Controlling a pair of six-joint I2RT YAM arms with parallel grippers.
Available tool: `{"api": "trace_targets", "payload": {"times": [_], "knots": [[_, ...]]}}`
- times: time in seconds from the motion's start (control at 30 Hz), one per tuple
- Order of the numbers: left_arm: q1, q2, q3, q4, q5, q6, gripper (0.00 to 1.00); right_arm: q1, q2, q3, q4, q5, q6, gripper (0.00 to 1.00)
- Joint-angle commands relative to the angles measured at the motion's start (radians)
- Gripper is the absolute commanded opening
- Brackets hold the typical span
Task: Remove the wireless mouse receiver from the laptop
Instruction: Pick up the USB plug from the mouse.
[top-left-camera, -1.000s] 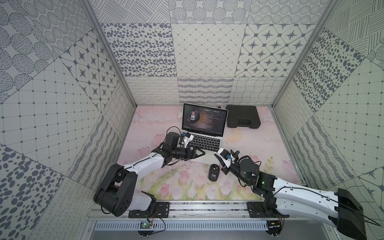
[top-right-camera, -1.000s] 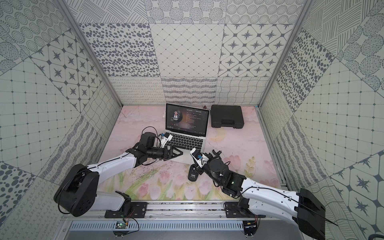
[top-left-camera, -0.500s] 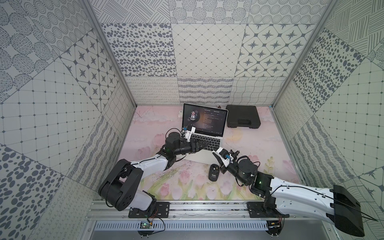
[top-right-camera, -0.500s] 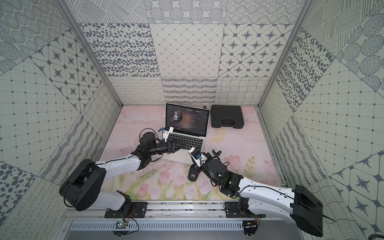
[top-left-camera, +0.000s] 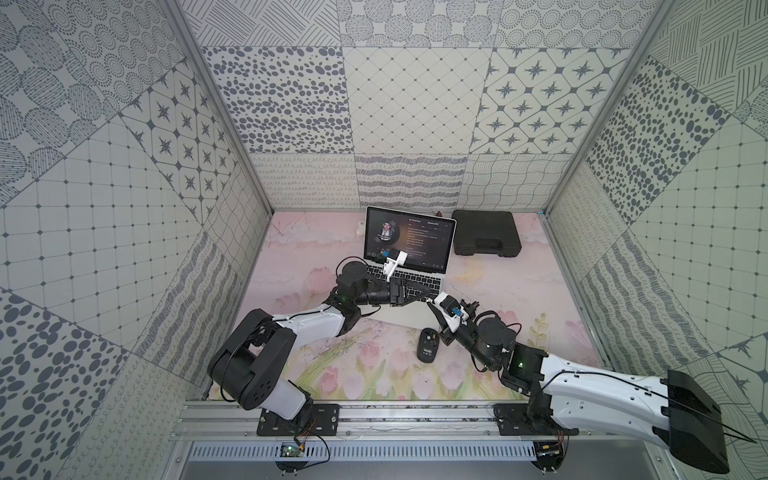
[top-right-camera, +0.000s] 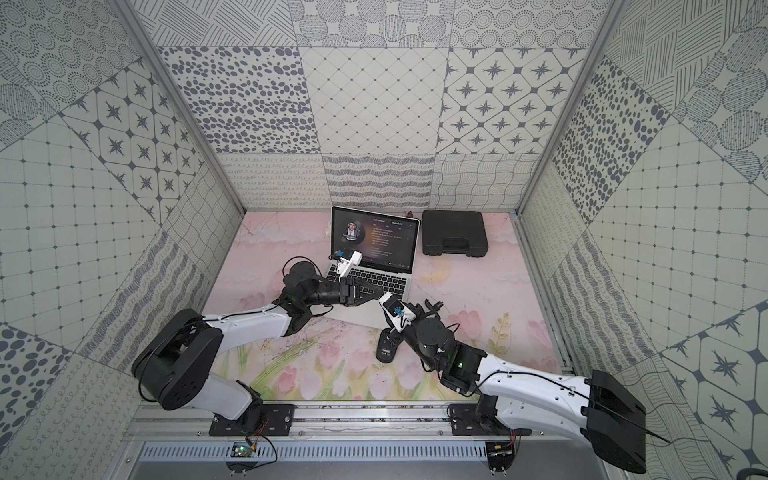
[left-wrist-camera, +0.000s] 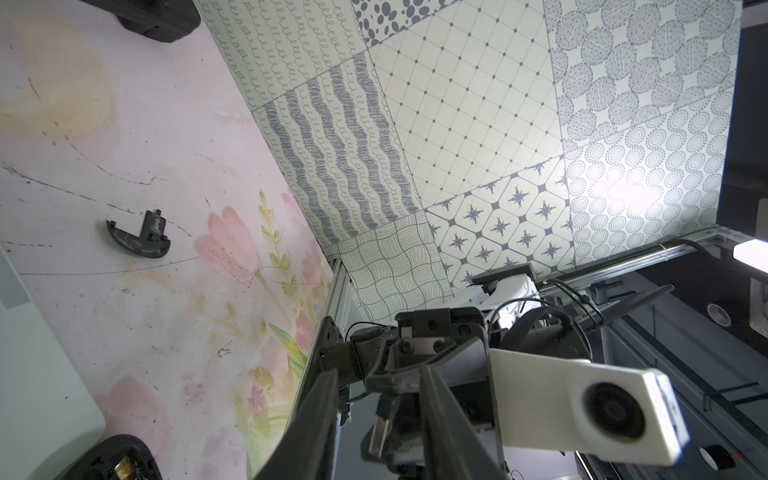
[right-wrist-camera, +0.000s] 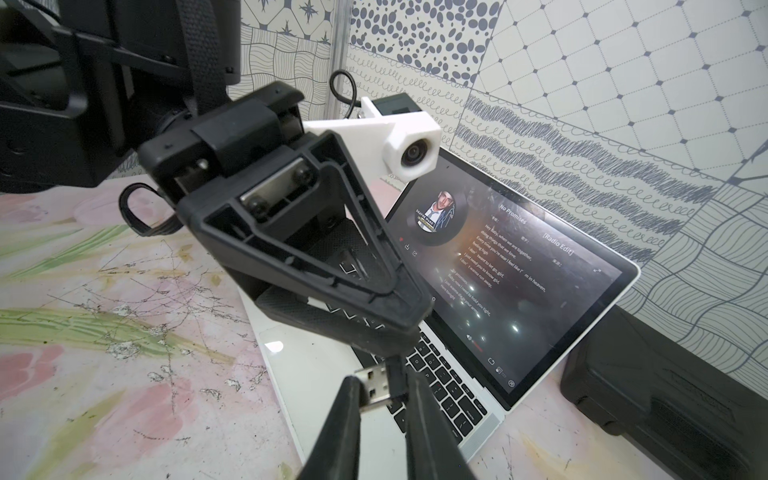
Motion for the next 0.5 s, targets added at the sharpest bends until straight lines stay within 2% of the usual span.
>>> {"api": "trace_targets", "payload": {"times": [0.0, 0.33, 0.47], "knots": [[-0.011, -0.001, 0.013, 0.047, 0.106, 0.004, 0.34, 0.004, -0.014, 0.027, 0.033, 0.032, -0.013, 0.08], [-0.020, 0.009, 0.034, 0.006, 0.140, 0.018, 0.19, 0.004, -0.019, 0.031, 0.033, 0.042, -0.022, 0.08], [-0.026, 0.021, 0.053, 0.000, 0.162, 0.016, 0.06, 0.005, -0.013, 0.032, 0.037, 0.041, -0.021, 0.07]]}}
